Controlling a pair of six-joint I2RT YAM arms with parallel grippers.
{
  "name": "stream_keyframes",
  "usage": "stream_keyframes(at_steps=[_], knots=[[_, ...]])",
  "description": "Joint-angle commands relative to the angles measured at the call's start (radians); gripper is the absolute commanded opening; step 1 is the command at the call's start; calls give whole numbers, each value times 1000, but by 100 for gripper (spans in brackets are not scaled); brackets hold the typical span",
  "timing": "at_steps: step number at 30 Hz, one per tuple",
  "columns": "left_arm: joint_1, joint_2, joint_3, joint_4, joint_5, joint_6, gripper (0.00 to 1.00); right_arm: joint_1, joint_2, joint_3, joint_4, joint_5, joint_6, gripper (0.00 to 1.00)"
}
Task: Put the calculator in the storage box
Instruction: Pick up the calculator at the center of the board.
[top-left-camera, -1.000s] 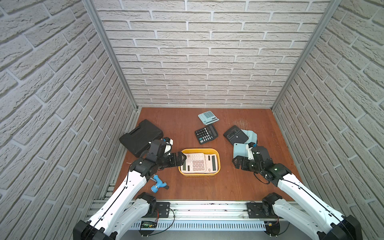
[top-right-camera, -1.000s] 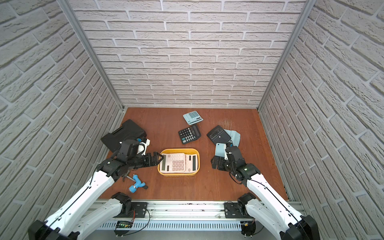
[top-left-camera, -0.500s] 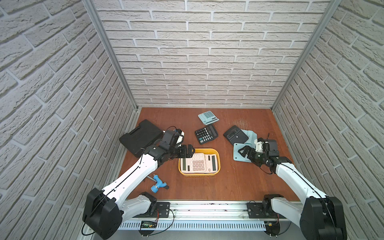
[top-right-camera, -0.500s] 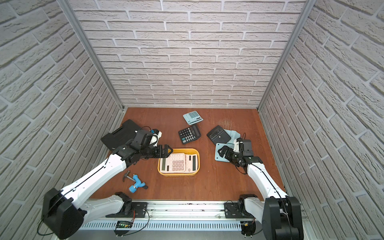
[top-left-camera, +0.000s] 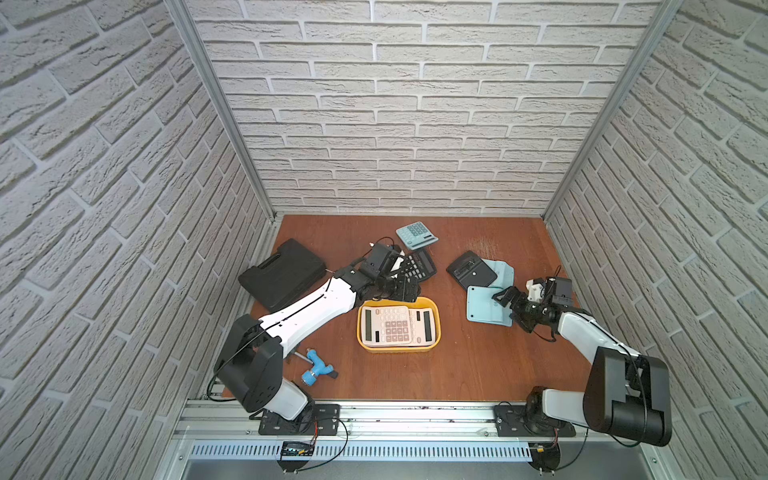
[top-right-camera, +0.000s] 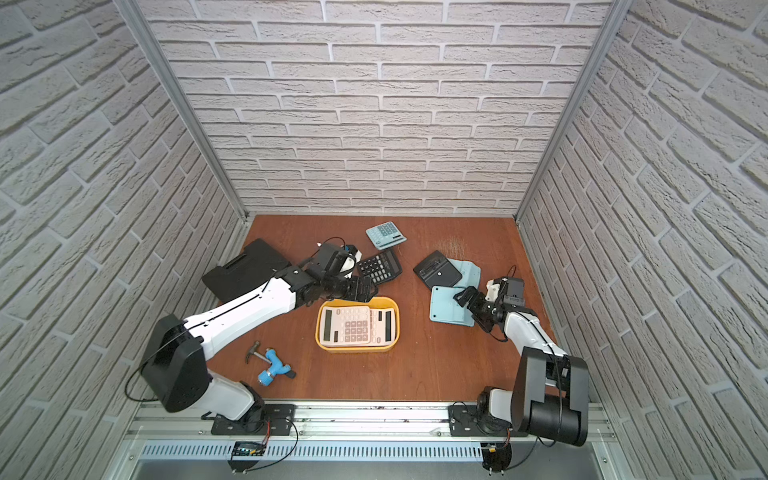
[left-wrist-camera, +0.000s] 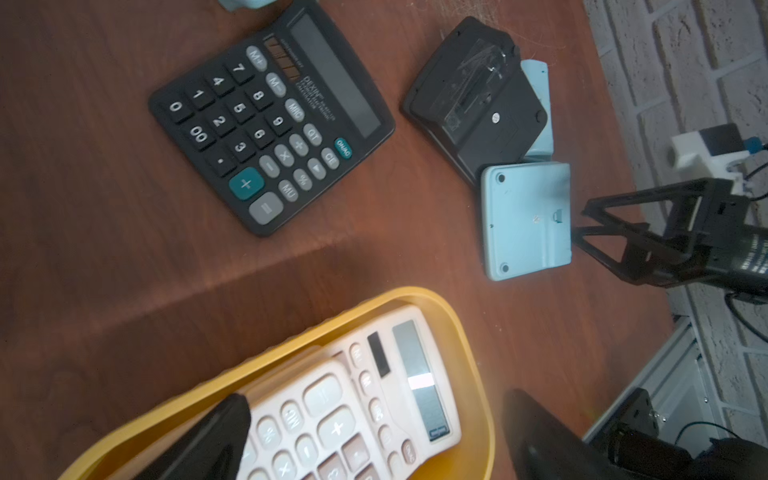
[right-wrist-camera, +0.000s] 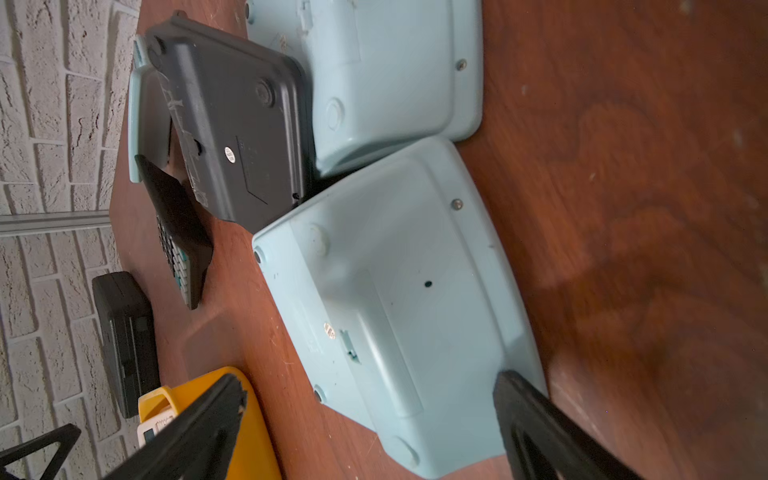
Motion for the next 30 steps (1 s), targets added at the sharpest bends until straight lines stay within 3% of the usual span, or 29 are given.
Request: stream_keyframes(at_steps=[1,8,26,30], knots=[[-19,55,63,44,3,21,98,-7,2,-6,29,24,-34,98],[-49,172,173,56,26,21,98,-51,25,-2,44,79,-16,98],[-162,565,483,64,143,-20,98,-61,161,-53,223,-75,37,95],[-172,629,520,69,162,-37,91,-61,186,-65,254,-102,50,95]])
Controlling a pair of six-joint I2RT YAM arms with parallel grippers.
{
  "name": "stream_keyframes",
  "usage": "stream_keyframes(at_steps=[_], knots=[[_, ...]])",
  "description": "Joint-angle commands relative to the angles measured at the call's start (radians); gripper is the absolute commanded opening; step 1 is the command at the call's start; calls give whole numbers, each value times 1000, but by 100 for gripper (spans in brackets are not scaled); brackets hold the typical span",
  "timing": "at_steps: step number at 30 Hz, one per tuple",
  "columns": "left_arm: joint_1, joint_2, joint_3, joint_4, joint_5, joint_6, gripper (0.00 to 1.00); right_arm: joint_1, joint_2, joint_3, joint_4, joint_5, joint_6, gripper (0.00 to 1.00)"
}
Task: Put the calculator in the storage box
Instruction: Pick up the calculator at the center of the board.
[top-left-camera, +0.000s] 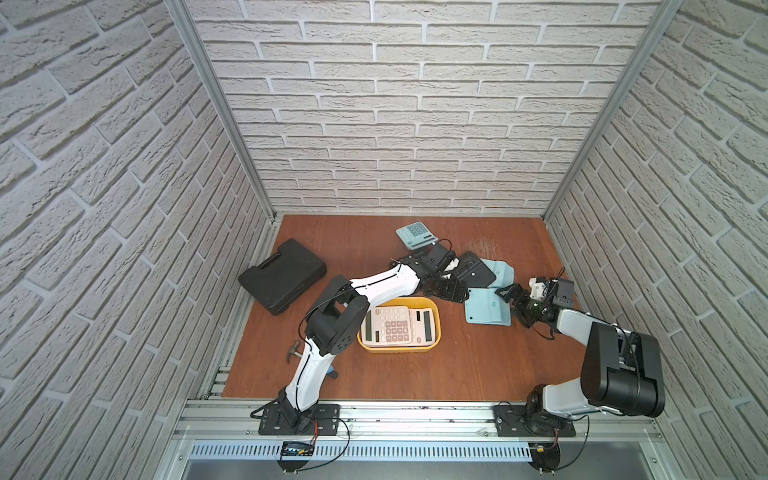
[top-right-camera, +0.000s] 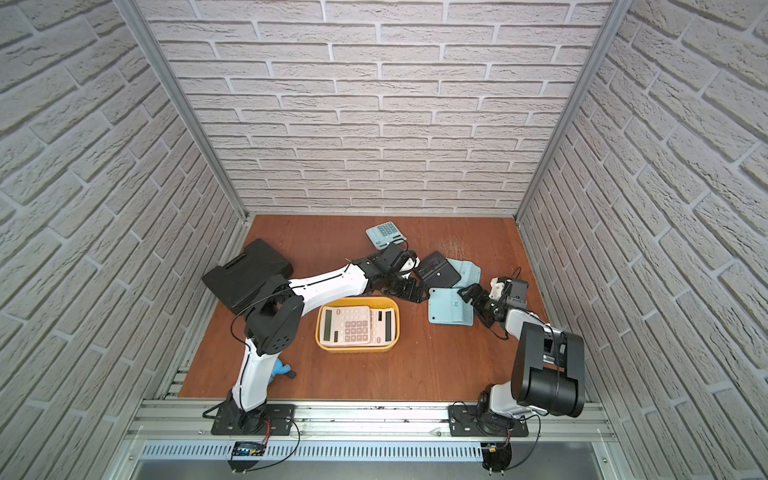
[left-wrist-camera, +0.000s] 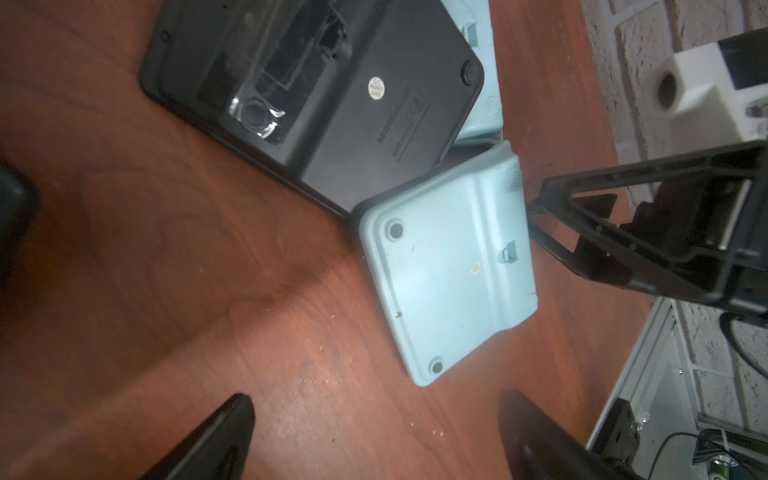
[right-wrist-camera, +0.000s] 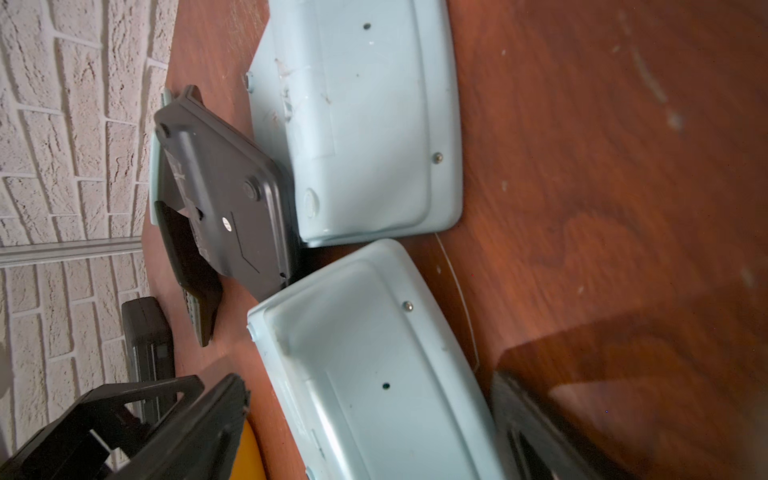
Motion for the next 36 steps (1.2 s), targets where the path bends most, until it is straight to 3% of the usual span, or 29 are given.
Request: stream_keyframes(at_steps=[1,15,27,36], knots=[[-10,48,43,19,34,-15,88,2,38,-38,5,-25,22,95],[-15,188,101,69,99,-65,42,22,20,-57,65,-142,58,89],[-7,159,82,99,114,-71,37,52,-104,-53,95,-303,118,81],[8,127,40,143,140,-81,37,84,-169,-80,101,-351,143,67]])
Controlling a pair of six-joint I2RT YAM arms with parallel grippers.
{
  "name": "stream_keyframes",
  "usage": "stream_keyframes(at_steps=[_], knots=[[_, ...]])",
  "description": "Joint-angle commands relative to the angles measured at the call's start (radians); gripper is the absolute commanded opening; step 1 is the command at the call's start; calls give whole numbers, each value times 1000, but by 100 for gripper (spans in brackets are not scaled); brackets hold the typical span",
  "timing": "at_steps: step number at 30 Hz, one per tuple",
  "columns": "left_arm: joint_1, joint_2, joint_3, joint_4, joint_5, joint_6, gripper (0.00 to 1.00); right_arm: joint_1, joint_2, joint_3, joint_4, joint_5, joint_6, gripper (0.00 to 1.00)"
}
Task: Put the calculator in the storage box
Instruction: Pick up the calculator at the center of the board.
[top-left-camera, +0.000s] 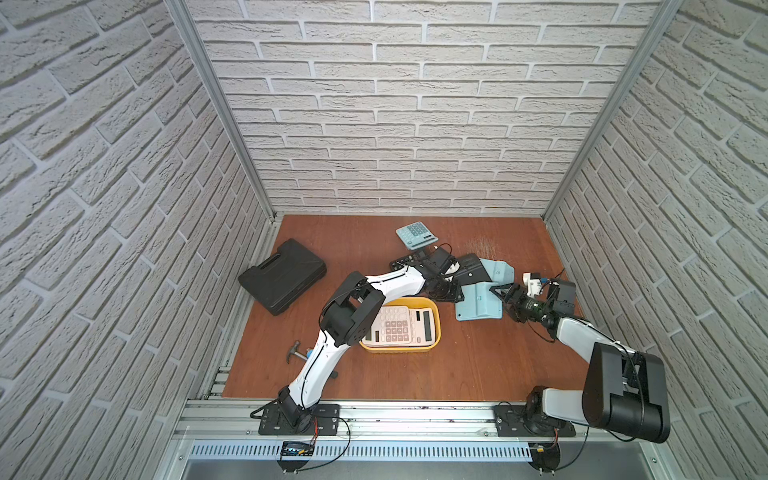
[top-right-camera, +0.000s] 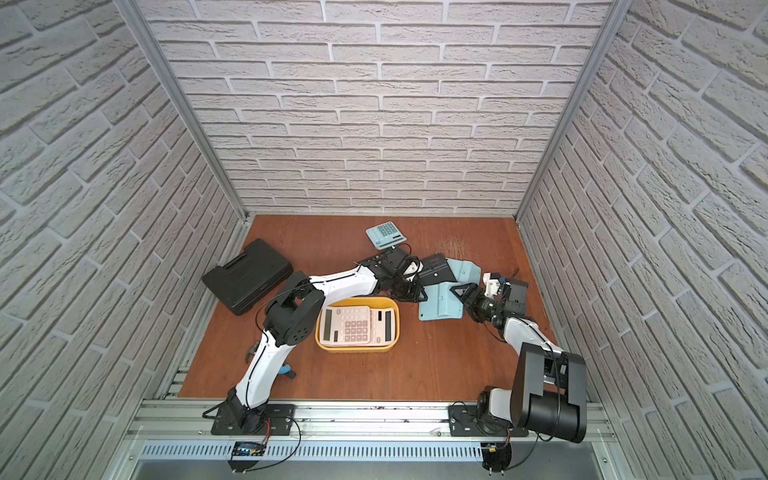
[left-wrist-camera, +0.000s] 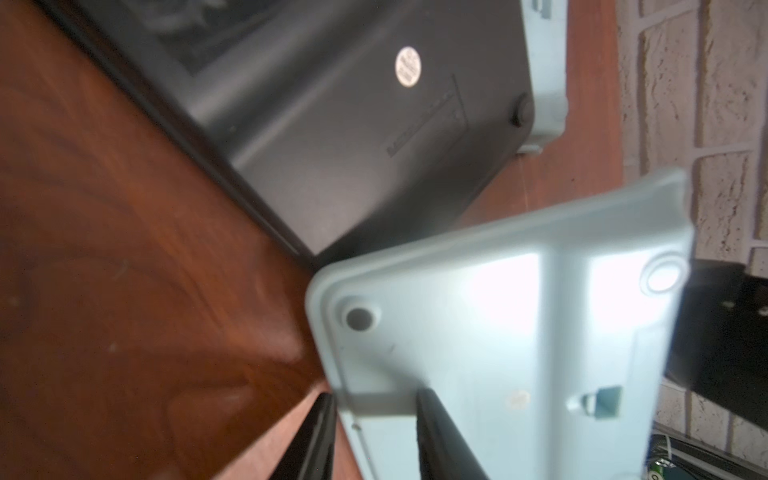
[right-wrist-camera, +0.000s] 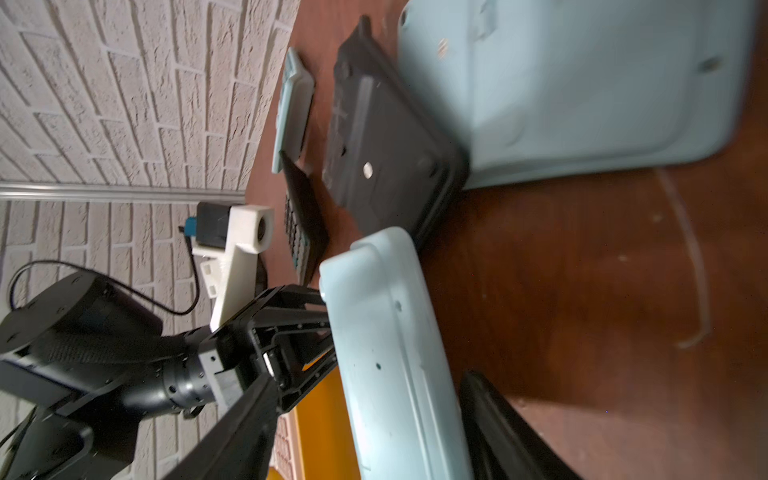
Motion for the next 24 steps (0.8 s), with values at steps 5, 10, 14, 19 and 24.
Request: stream_keyframes(at_steps=[5,10,14,19,24], knots=[[-5,-44,-46,74,30,2,37,52,-39,-16,-9,-76,9,53],[-1,-87,-95,101,26,2,38,63,-40,-10,-50,-36,3,22],[0,-150,-134,97,-9,29,45,65,-70,9,-97,-19,15,14],[2,-253,-181,62,-83,87,65,67,-152,60,-217,7,17,9],[0,-380,-265,67,-167,141,83,67,-193,155,-394,42,28,3]])
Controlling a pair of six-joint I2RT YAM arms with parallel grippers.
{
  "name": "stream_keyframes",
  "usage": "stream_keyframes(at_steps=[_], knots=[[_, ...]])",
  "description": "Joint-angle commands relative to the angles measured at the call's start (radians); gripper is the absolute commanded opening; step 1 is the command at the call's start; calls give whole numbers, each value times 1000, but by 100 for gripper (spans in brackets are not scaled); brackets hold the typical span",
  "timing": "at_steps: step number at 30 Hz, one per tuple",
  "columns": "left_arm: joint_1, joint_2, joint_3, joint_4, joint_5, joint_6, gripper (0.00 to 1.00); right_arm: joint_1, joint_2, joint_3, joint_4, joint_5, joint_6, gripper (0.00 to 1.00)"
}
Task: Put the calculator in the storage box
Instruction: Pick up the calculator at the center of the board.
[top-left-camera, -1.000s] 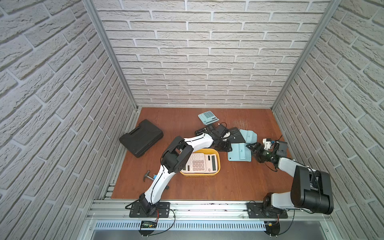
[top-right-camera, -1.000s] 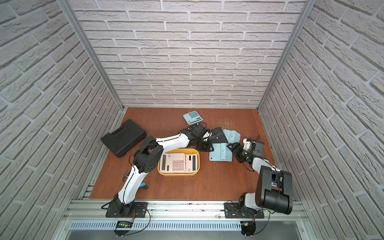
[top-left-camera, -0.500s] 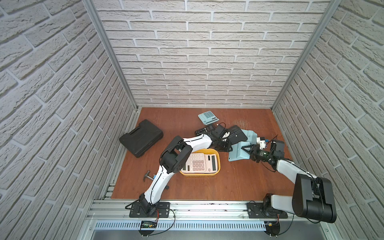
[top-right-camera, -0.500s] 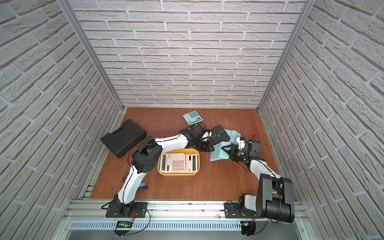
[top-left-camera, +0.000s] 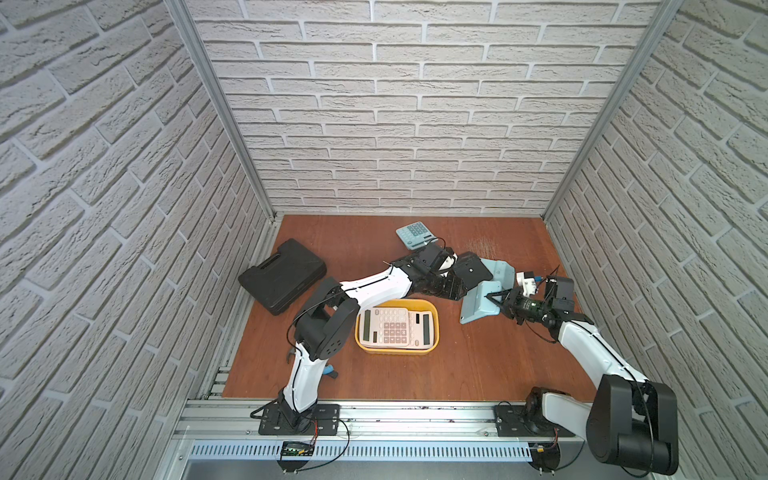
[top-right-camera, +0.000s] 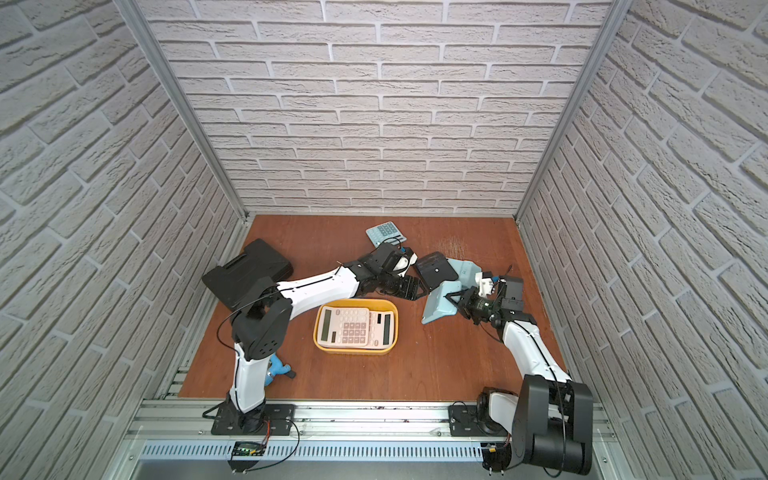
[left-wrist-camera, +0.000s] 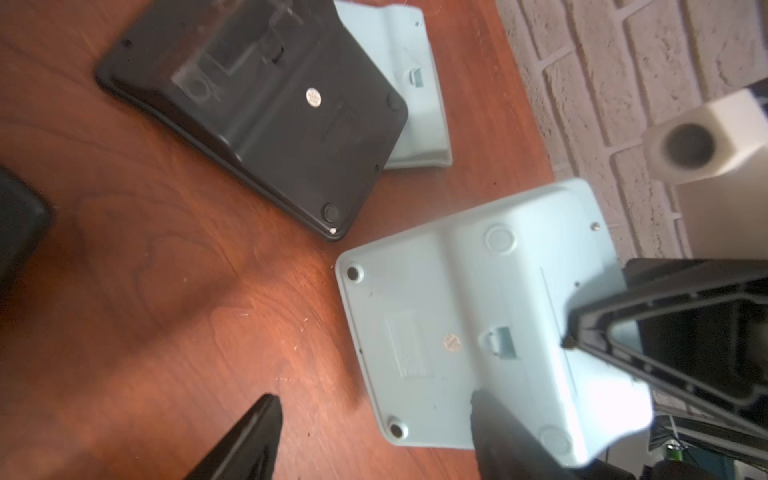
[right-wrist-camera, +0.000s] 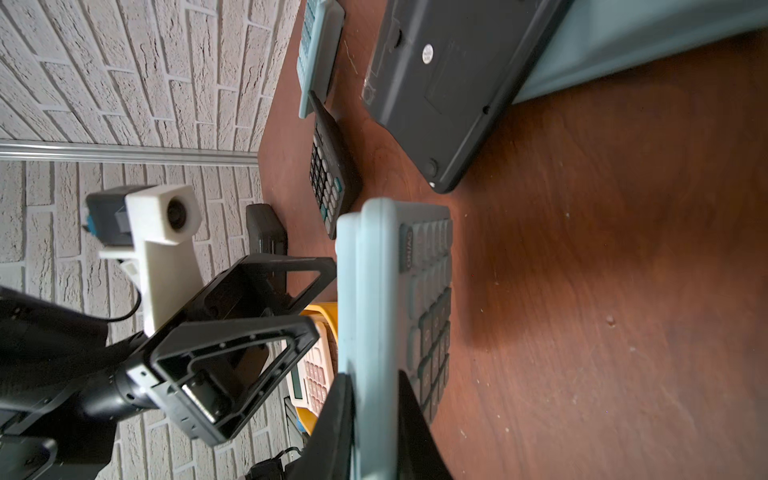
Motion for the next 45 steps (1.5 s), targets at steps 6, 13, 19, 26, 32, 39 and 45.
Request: stream_keyframes(at_steps=[6,13,19,26,32,39,45], knots=[[-20,-216,-152,44,-173,133,98,9,-54,140,-210,32,136,3],[-73,-355,-299,134,-289,219,98,21,-25,255,-377,68,291,3],[-157,-428,-410,250,-385,311,98,57,8,344,-418,75,431,3],[-246,-394,-425,299,-498,437,98,95,24,386,-441,90,571,3],[-263,-361,-462,392,-519,486,89,117,30,380,-438,99,639,3],[-287,-286,-422,400,-583,566,75,145,49,368,-415,68,681,3],[-308,-234,-384,392,-642,609,54,161,60,350,-383,52,699,3]])
